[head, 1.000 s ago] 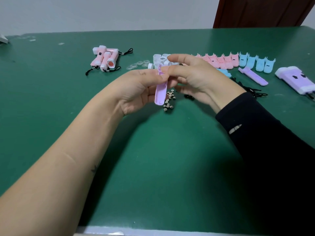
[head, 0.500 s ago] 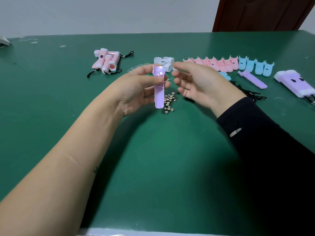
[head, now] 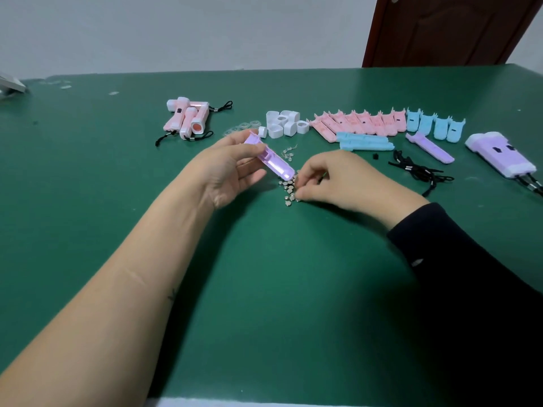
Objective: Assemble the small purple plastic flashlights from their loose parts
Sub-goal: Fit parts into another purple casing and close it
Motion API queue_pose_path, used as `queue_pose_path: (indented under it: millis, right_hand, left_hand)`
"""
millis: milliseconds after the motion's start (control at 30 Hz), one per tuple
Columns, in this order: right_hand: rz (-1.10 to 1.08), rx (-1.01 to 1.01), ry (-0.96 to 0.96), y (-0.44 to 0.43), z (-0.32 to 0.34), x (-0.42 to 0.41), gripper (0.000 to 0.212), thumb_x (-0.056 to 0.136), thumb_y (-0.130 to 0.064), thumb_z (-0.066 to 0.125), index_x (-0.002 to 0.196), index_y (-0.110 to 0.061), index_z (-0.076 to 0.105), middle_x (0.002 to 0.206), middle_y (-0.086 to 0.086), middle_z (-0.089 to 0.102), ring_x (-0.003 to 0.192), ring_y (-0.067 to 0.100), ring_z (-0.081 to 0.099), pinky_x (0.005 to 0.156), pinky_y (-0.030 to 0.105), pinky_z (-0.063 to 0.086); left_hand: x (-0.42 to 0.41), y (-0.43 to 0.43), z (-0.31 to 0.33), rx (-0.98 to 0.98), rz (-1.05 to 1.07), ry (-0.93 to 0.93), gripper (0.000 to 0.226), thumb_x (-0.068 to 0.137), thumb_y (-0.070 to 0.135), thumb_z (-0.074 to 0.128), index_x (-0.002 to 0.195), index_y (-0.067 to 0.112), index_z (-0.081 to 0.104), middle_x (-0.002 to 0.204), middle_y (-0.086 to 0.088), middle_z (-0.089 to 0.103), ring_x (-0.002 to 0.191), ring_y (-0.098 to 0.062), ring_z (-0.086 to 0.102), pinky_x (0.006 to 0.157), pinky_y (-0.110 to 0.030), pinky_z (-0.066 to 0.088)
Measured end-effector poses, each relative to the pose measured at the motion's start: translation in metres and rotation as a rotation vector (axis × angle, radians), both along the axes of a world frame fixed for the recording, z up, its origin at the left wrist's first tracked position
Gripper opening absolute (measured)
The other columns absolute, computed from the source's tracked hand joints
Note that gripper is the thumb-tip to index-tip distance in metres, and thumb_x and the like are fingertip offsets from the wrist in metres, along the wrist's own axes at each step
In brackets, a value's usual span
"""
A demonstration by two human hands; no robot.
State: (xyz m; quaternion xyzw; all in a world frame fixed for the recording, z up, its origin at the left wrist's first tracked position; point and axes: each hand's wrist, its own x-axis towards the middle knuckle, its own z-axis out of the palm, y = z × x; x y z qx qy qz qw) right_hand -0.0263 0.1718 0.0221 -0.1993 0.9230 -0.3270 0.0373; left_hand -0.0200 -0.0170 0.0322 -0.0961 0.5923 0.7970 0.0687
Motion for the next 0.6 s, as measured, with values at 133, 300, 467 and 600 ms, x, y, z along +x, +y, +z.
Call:
queue_pose_path:
  millis: [133,300,467,600]
  right_hand:
    - [0.029,0.091,0.004,0.0001,-0.0015,0.0031,0.008,0.078,-0.023,0.077,0.078,-0.025,0.069,0.069,-0.015,0.061,0.051,-0.009,0.049,0.049,0.003,0.033]
    - [0.046,0.097,0.045,0.0004,-0.0031,0.0033,0.009,0.079,-0.031,0.076,0.078,-0.024,0.070,0.068,-0.017,0.059,0.056,-0.008,0.050,0.052,0.002,0.035]
    - [0.067,0.163,0.129,-0.0043,-0.0073,0.0029,0.008,0.085,-0.028,0.069,0.078,-0.024,0.066,0.073,-0.012,0.062,0.060,-0.002,0.050,0.053,0.007,0.031]
    - [0.055,0.155,0.125,-0.0027,-0.0047,0.0018,0.009,0.089,-0.026,0.063,0.081,-0.022,0.065,0.078,-0.010,0.064,0.062,-0.003,0.050,0.057,0.013,0.034]
  left_hand:
    - [0.0012,0.0039,-0.0005,0.018,0.045,-0.028,0.021,0.089,0.004,0.064,0.095,0.023,0.057,0.073,0.003,0.069,0.060,-0.006,0.065,0.051,-0.017,0.051]
    - [0.0013,0.0069,-0.0014,0.064,0.069,-0.076,0.023,0.086,0.008,0.068,0.089,0.026,0.054,0.069,0.005,0.069,0.058,-0.005,0.065,0.047,-0.013,0.043]
    - [0.0018,0.0100,-0.0019,0.082,0.080,-0.101,0.012,0.086,0.009,0.064,0.086,0.018,0.057,0.064,0.005,0.064,0.056,-0.003,0.062,0.043,-0.012,0.039]
    - [0.0019,0.0104,-0.0016,0.120,0.110,-0.110,0.008,0.087,0.008,0.063,0.088,0.015,0.060,0.066,0.001,0.065,0.059,-0.005,0.064,0.043,-0.014,0.042]
